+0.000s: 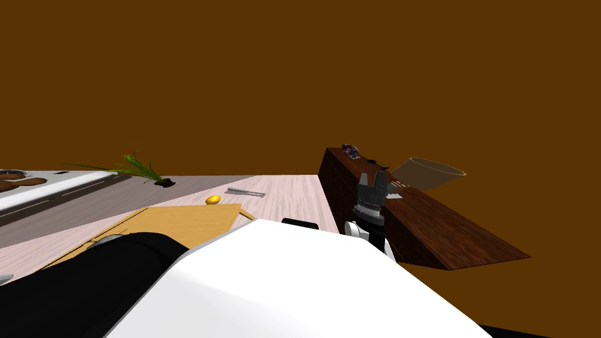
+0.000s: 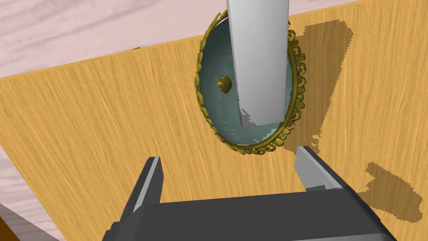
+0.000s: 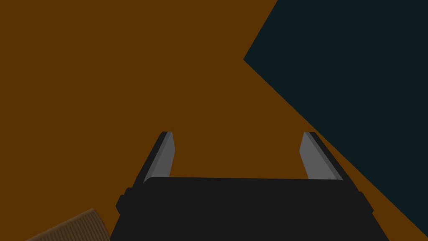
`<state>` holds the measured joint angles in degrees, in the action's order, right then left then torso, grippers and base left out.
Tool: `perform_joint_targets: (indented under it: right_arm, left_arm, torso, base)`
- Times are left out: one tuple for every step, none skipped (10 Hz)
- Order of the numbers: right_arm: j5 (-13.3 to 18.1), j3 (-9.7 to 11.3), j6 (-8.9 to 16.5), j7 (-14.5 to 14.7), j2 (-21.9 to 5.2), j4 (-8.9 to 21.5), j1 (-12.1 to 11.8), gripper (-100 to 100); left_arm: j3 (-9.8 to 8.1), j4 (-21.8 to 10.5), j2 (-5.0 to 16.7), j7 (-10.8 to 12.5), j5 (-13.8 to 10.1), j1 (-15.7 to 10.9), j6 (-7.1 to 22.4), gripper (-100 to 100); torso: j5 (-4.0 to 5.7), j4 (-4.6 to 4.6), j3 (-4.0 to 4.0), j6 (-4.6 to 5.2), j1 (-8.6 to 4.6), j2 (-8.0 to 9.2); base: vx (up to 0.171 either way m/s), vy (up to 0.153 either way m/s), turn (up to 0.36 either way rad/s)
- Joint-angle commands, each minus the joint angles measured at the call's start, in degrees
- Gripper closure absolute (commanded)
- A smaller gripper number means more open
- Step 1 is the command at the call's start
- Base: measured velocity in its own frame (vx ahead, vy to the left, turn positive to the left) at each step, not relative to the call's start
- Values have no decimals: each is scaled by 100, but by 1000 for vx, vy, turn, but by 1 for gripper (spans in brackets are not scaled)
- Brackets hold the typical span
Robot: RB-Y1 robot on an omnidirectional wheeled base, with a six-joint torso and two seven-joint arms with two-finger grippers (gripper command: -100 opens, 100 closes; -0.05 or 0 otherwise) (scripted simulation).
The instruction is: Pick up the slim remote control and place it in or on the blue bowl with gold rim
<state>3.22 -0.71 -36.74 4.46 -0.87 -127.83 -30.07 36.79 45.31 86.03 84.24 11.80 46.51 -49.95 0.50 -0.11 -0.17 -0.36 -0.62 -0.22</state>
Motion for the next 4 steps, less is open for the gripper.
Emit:
perform_joint_targets:
  right_arm:
    - [0,0,0,0,0,0,0,0]
    - [0,0,0,0,0,0,0,0]
    - [0,0,0,0,0,0,0,0]
    - [0,0,0,0,0,0,0,0]
  left_arm:
    - [0,0,0,0,0,0,0,0]
    - [0,0,0,0,0,0,0,0]
    - [0,0,0,0,0,0,0,0]
    - [0,0,0,0,0,0,0,0]
  torso:
    - [0,0,0,0,0,0]
    - [0,0,-1,0,0,-2]
    - [0,-1,-1,0,1,-2]
    - [0,-1,-2,0,1,-3]
  base:
    - [0,0,0]
    - [0,0,0]
    - [0,0,0]
    - [0,0,0]
